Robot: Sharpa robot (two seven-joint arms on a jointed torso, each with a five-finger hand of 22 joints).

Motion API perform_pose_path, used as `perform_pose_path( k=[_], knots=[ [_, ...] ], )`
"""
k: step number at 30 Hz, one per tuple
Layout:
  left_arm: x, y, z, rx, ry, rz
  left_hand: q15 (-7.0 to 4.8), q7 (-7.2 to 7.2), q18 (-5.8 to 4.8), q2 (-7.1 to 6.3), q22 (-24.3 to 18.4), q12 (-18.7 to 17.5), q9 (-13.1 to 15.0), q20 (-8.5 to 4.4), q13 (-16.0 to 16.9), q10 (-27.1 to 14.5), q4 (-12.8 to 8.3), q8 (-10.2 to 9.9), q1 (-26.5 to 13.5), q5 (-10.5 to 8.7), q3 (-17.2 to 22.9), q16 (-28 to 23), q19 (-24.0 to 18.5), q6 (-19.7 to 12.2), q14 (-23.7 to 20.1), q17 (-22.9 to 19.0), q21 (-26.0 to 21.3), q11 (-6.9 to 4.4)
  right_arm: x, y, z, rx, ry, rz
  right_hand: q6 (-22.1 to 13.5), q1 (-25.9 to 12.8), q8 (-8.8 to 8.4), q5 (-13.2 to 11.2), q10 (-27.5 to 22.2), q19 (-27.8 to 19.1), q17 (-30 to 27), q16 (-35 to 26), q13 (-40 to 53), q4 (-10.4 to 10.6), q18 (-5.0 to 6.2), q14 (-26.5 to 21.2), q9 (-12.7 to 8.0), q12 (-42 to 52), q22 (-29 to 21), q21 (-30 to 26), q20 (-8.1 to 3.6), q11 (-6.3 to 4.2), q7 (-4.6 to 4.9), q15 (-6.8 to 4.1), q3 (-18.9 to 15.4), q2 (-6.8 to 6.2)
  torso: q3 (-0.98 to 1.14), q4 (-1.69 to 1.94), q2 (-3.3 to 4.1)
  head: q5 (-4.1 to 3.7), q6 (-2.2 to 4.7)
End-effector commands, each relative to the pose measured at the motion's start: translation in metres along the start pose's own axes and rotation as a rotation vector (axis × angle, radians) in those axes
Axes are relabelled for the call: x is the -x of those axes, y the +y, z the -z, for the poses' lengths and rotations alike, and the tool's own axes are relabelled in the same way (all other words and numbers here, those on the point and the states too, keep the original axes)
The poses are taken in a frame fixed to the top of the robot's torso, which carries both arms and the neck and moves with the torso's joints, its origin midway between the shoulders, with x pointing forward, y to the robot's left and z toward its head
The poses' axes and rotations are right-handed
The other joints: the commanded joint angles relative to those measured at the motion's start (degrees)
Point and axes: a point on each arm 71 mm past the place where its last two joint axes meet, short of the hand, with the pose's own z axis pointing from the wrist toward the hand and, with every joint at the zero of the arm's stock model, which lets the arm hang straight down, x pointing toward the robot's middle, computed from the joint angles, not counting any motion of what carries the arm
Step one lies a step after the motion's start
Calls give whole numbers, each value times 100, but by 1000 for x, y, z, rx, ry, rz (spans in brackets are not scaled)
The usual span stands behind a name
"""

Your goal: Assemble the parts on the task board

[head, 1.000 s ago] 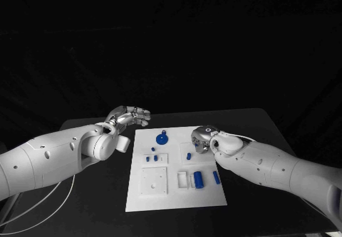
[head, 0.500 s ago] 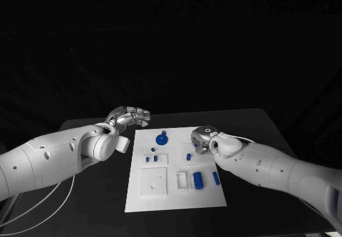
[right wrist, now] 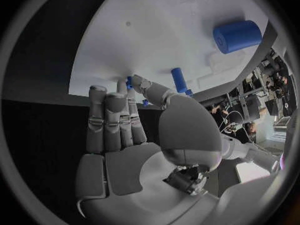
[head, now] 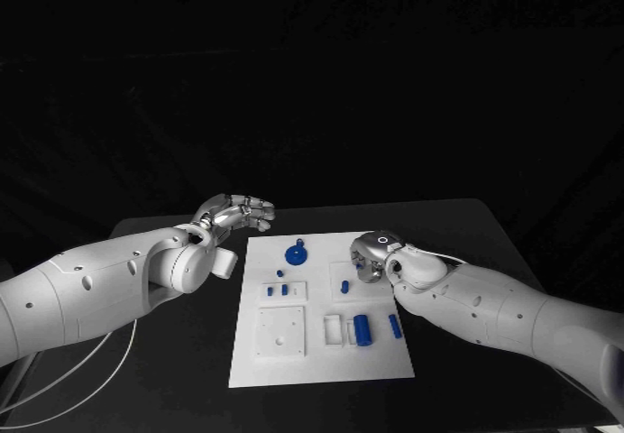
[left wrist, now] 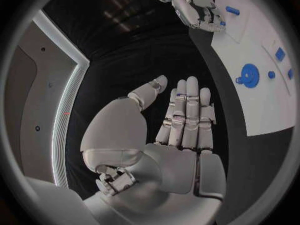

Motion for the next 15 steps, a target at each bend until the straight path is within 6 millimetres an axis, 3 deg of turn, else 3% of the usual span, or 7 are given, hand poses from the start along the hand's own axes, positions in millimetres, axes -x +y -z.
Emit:
perform_pose_path(
  k=[1,15],
  knots=[
    [0,-2,0,-8,0,6,-1,3,27,37,10,-36,-6,25,-10,-42,3,21,4,9,-21,-35,6,-55,45,6,-29,-9,5,-1,2,6,-30,-39,44,15,39,-32,132,47,6,31,13,-8,187,-60,7,-7,9,33,-15,12,10,-73,40,-27,1,-5,-4,7,0],
    [4,-2,1,-7,-8,6,-1,4,28,37,11,-36,-7,25,-10,-44,4,22,3,10,-22,-44,10,-58,47,17,-31,-8,38,-9,12,27,-93,-161,52,8,40,-32,138,55,7,41,28,10,187,-59,9,-10,15,43,-20,9,7,-76,51,-39,1,-14,-5,24,6]
  ],
)
